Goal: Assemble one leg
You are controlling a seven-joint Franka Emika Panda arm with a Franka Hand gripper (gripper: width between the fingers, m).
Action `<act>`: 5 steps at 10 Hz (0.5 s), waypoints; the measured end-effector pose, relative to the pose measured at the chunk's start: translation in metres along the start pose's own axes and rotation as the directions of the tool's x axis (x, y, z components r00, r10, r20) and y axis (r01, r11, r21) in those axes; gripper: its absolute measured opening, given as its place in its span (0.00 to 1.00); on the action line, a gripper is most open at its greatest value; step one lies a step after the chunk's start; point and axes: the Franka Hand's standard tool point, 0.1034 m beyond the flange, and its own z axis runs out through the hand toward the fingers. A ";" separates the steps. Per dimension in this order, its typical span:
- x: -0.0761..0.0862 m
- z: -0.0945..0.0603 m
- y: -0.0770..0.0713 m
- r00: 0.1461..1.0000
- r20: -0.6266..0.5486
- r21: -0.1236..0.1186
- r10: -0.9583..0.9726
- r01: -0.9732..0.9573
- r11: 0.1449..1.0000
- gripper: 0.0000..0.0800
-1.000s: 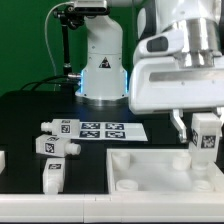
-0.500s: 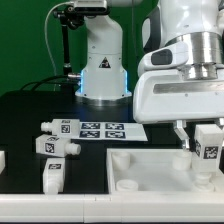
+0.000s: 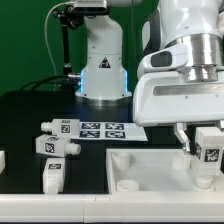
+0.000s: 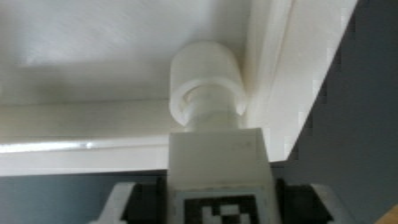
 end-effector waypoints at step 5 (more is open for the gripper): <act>-0.003 0.008 0.001 0.998 -0.058 -0.007 0.029 -0.029 1.000 0.36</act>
Offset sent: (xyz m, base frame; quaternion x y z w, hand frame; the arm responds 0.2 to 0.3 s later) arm -0.0045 0.0011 -0.0165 -0.0217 0.0176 0.0217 0.9994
